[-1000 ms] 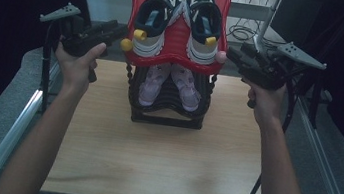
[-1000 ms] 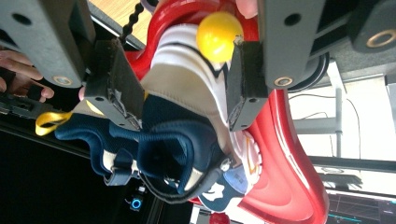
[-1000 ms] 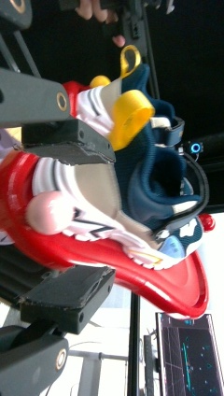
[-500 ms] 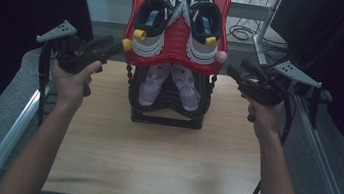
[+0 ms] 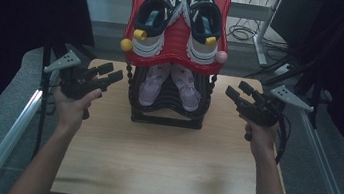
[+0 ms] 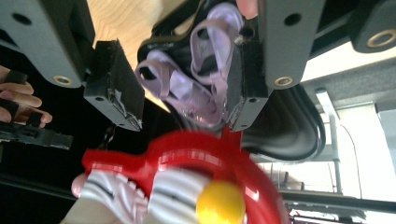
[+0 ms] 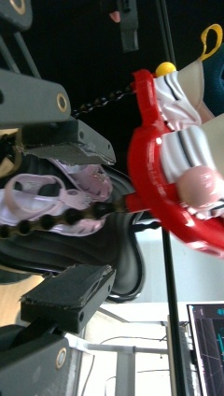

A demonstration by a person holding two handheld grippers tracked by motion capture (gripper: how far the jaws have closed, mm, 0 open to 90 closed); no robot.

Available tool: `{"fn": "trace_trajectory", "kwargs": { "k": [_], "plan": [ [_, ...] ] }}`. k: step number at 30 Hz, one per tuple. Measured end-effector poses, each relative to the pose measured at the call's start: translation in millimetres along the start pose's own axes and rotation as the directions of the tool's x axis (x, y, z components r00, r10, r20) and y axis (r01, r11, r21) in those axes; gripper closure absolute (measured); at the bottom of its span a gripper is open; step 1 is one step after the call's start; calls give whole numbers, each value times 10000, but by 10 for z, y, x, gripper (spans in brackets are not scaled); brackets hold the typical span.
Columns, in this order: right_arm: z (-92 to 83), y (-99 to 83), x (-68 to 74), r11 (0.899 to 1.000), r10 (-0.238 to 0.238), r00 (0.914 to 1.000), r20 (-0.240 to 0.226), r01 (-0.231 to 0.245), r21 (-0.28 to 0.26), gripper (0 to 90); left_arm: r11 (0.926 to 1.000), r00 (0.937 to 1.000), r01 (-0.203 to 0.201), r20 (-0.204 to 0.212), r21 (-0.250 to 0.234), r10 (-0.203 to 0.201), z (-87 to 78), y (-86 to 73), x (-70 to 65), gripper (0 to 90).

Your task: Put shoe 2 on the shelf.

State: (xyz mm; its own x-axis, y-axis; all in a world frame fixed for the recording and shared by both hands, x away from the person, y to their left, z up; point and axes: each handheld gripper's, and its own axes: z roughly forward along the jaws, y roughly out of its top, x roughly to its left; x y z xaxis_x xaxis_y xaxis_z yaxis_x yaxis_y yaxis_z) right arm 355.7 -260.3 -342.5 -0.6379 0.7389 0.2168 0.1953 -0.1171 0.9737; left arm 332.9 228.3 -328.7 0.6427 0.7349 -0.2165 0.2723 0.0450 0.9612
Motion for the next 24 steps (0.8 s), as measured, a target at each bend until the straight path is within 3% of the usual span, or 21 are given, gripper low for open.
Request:
{"fn": "trace_trajectory", "kwargs": {
  "k": [4,6,10,16,17,24],
  "plan": [
    [-65,-112,-19,10000,35,10000,-2,-35,50,386,9998,9999,137,64,160,-138,-19,-148,14,465],
    [-134,-226,-25,9999,-16,10000,-16,16,160,387,9988,9991,386,175,289,-392,-33,-295,39,465],
    [-197,-391,-27,9994,-28,10000,-70,30,344,388,9980,9990,396,168,490,-405,-46,-475,63,462],
    [-188,-648,-14,9975,334,9992,-219,-320,627,389,9963,9990,444,-12,741,-445,-44,-708,82,461],
    [-176,-769,-1,9961,371,9990,-235,-351,811,389,9945,9990,434,-98,955,-427,-29,-809,96,460],
    [-197,-1094,-24,9901,696,9975,-79,-681,1228,390,9860,9986,402,-417,1617,-339,-22,-1139,102,460]
  ]
}}
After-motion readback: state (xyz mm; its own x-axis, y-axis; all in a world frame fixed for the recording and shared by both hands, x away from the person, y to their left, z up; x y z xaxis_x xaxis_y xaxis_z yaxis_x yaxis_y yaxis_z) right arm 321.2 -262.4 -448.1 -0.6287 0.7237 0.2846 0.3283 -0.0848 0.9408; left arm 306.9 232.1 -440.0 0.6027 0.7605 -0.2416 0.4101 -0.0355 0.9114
